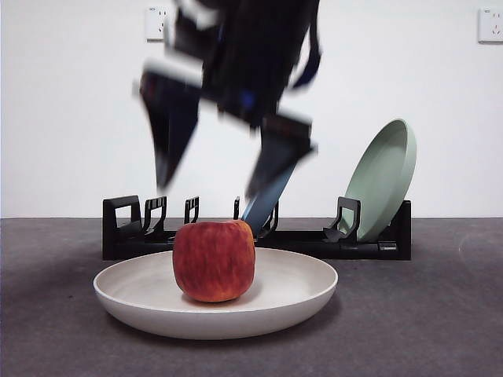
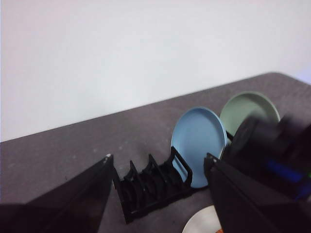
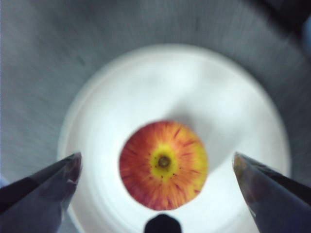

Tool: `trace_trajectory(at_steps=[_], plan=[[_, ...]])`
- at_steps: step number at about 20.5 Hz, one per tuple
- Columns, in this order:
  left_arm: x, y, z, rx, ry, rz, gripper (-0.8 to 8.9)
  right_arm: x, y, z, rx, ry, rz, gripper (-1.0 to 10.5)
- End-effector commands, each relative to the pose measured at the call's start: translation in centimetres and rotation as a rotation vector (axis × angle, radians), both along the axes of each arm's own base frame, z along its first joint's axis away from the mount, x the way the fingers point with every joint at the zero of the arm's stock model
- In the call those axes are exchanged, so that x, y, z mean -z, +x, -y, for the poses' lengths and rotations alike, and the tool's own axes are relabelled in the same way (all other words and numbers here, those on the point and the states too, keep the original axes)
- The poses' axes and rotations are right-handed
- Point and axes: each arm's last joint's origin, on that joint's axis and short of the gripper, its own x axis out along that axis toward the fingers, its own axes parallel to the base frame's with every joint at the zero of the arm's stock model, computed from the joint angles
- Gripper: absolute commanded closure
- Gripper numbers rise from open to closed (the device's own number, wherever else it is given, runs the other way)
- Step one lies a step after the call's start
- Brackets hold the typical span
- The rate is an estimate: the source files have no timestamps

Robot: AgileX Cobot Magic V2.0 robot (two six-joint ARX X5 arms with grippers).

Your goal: Take the yellow plate from the plate rack,put the plate on the table,take the apple from the table,put the apple in the plate

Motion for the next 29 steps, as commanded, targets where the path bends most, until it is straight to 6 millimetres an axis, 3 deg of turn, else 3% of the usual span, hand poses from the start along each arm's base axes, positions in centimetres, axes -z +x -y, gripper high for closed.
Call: trace_trajectory(at_steps=[1, 6, 8, 11, 12, 13, 16, 19, 23, 26, 29], plan=[[0.4, 0.7, 1.1, 0.001, 0.037, -0.011, 5.00, -2.9, -0.4, 1.2, -0.026, 0.047, 0.078, 4.1], [1.4, 2.3, 3.9, 0.022, 0.166, -0.037, 5.04, -7.6, -1.2, 4.5, 0.019, 0.144, 0.182, 4.5], [1.9, 2.9, 5.0, 0.047, 0.240, -0.044, 5.33, -9.1, -1.6, 5.9, 0.041, 0.170, 0.215, 5.4], [2.8, 3.9, 6.5, 0.121, 0.320, -0.072, 7.08, -10.9, -2.1, 8.0, 0.065, 0.187, 0.259, 7.4], [3.3, 4.5, 7.2, 0.164, 0.353, -0.089, 8.14, -11.7, -2.4, 9.2, 0.080, 0.189, 0.277, 8.7], [3.7, 5.1, 7.7, 0.200, 0.377, -0.104, 8.24, -12.3, -2.6, 10.4, 0.095, 0.184, 0.294, 9.7], [5.0, 7.0, 8.6, 0.357, 0.428, -0.169, 8.24, -13.3, -2.7, 13.5, 0.164, 0.158, 0.311, 9.6], [5.9, 9.6, 7.5, 0.366, 0.414, -0.251, 8.24, -13.3, -2.4, 16.6, 0.272, 0.110, 0.270, 9.6], [6.1, 12.8, 3.0, 0.185, 0.284, -0.343, 8.24, -12.2, -1.7, 19.9, 0.400, 0.054, 0.193, 9.6], [6.4, 14.3, -0.3, 0.145, 0.147, -0.414, 8.24, -10.8, -1.7, 20.8, 0.408, 0.114, 0.158, 9.6], [7.4, 14.6, -2.1, 0.125, 0.081, -0.430, 8.23, -8.6, -2.3, 20.8, 0.426, 0.188, 0.211, 9.6]])
